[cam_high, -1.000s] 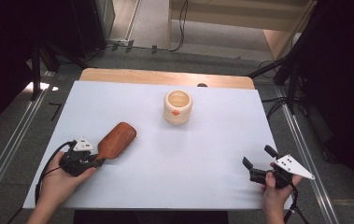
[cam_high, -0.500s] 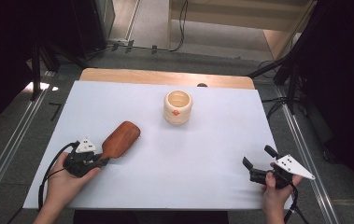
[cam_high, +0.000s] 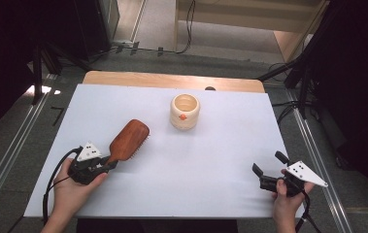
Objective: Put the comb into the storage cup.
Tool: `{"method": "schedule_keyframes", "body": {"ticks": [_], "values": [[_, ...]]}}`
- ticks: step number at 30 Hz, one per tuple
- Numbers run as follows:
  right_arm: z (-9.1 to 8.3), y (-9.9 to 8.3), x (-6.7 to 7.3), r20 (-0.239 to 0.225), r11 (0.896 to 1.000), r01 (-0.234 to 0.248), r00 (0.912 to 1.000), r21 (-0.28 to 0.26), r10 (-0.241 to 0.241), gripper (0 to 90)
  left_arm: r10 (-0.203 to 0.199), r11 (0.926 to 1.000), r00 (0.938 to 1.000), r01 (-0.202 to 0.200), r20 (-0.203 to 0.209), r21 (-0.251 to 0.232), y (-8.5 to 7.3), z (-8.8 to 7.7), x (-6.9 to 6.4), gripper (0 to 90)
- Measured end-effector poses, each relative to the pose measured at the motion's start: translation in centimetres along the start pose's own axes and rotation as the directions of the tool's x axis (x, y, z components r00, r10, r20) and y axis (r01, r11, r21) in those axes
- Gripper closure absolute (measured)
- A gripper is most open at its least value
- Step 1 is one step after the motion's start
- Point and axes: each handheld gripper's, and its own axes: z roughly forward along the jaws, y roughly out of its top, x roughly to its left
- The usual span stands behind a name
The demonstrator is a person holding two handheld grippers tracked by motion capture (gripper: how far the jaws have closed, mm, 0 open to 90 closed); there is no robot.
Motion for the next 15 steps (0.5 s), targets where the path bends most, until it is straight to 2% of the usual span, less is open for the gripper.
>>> {"method": "schedule_keyframes", "body": {"ticks": [9,15], "values": [[0.0,0.5,0.4,-0.026,1.0,-0.005,0.9996,-0.001,0.005,0.0,0.016,0.9982,0.9999,-0.016,0.001,-0.059,0.8,-0.1,-1.0,72.5],[0.2,1.3,1.6,-0.056,1.0,0.013,0.9984,0.005,-0.012,0.0,0.03,0.9945,0.9995,-0.03,-0.005,-0.1,1.6,-0.2,-1.7,72.5]]}}
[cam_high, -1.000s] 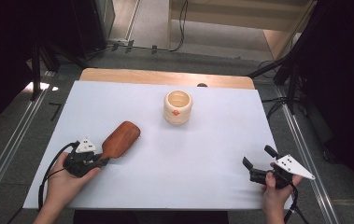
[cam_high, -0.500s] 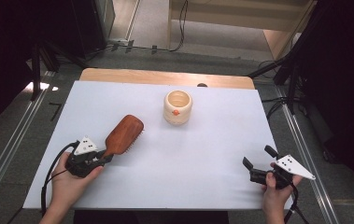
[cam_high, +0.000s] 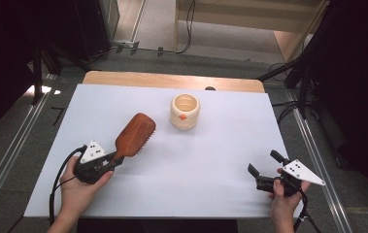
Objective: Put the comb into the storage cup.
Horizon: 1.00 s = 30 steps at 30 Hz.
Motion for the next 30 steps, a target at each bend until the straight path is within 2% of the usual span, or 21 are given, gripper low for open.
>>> {"method": "schedule_keyframes", "body": {"ticks": [2,7,11,14,16,20,27,30], "values": [[0.1,0.4,0.4,-0.014,1.0,-0.004,0.9999,0.006,0.004,0.0,0.003,0.9999,1.0,-0.003,0.002,-0.015,0.3,0.0,-0.3,72.5],[0.0,1.8,1.6,-0.039,1.0,0.016,0.9991,-0.018,-0.016,0.0,0.001,0.9987,1.0,0.0,0.005,-0.052,1.1,0.0,-0.7,72.5],[0.2,2.9,2.4,-0.061,1.0,-0.002,0.9981,-0.012,0.001,0.0,-0.001,0.9967,1.0,0.002,0.007,-0.082,1.9,0.1,-1.1,72.6],[0.4,3.9,3.0,-0.064,1.0,0.012,0.9979,-0.007,-0.012,0.0,-0.004,0.9944,1.0,0.005,0.009,-0.105,2.4,0.3,-1.6,72.5],[0.6,4.4,3.5,-0.082,1.0,0.021,0.9964,-0.013,-0.022,0.0,-0.005,0.9928,0.9999,0.007,0.015,-0.119,2.8,0.5,-1.8,72.5],[1.4,5.4,4.3,-0.109,1.0,0.025,0.9937,-0.017,-0.027,0.0,-0.001,0.9896,0.9998,0.004,0.022,-0.144,3.3,0.8,-2.3,72.5],[3.1,7.1,5.7,-0.122,1.0,0.03,0.9921,-0.007,-0.031,0.0,0.014,0.9826,0.9998,-0.011,0.012,-0.186,3.8,1.1,-2.8,72.5],[3.7,7.9,6.3,-0.132,1.0,0.014,0.9911,-0.01,-0.016,0.0,0.024,0.9808,0.9997,-0.023,0.005,-0.194,3.8,1.2,-3.0,72.5]]}}
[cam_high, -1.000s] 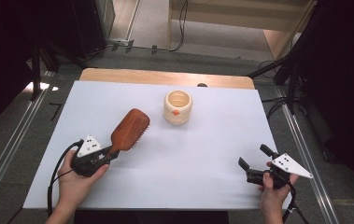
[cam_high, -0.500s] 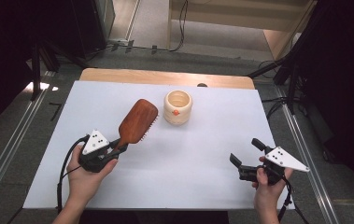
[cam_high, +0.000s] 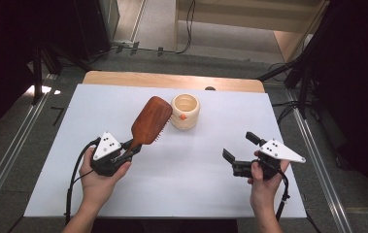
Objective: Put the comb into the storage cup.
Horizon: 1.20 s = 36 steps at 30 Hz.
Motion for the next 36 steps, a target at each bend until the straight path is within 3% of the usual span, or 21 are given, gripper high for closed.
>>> {"method": "schedule_keyframes", "body": {"ticks": [3,13,20,27,31,36], "values": [[0.7,0.8,0.7,0.006,1.0,0.006,1.0,0.006,-0.006,0.0,0.002,0.9999,1.0,-0.002,0.001,-0.011,-0.1,0.1,-0.3,72.5],[2.2,2.2,2.9,-0.044,1.0,-0.007,0.999,-0.004,0.007,0.0,0.041,0.9985,0.9988,-0.04,0.026,-0.038,-0.5,0.8,-1.9,72.5],[2.5,2.4,4.5,-0.108,0.999,-0.051,0.9929,-0.012,0.05,0.0,0.056,0.9962,0.9976,-0.053,0.042,-0.069,-0.7,1.2,-3.3,72.6],[3.4,2.5,6.1,-0.136,0.994,-0.105,0.985,0.011,0.106,0.0,0.066,0.9945,0.9956,-0.06,0.066,-0.085,-1.0,1.7,-4.7,72.6],[4.1,2.2,6.8,-0.14,0.992,-0.123,0.9821,0.03,0.126,0.0,0.082,0.9931,0.993,-0.074,0.086,-0.092,-1.2,2.0,-5.5,72.5],[4.5,2.0,7.0,-0.113,0.988,-0.15,0.9818,0.035,0.153,0.0,0.093,0.9921,0.9904,-0.083,0.102,-0.094,-1.4,2.4,-6.4,72.5]]}}
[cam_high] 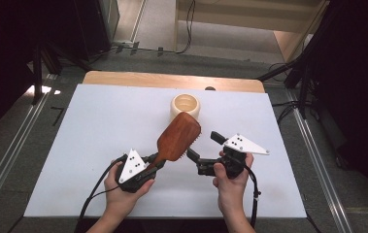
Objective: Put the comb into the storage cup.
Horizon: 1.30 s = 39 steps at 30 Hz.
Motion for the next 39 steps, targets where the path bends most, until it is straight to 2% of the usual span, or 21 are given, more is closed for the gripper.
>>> {"method": "schedule_keyframes", "body": {"ticks": [8,16,24,31,33,39], "values": [[0.7,-0.5,-0.4,-0.023,0.997,-0.074,0.997,0.004,0.075,0.0,0.018,0.9997,0.9998,-0.018,0.013,-0.015,0.0,0.2,-0.9,72.6],[1.4,-0.7,0.0,-0.045,0.992,-0.122,0.9914,0.02,0.123,0.0,0.032,0.9991,0.9993,-0.032,0.02,-0.028,0.0,0.3,-1.6,72.6],[2.0,-1.0,0.3,-0.018,0.986,-0.159,0.987,0.044,0.16,11.6,0.046,0.998,0.9985,-0.044,0.028,-0.046,0.0,0.4,-2.2,72.5],[2.1,-1.2,0.5,-0.058,0.984,-0.168,0.9835,0.055,0.172,26.3,0.06,0.9967,0.9977,-0.059,0.029,-0.057,0.0,0.4,-2.5,72.6],[2.2,-1.3,0.4,-0.064,0.98,-0.192,0.9787,0.054,0.195,29.6,0.059,0.9968,0.9978,-0.058,0.028,-0.056,0.0,0.5,-2.5,72.5],[2.0,-1.6,-0.2,-0.131,0.967,-0.249,0.9584,0.051,0.254,38.1,0.053,0.9972,0.9976,-0.05,0.044,-0.054,-0.2,0.6,-2.5,72.5]]}}
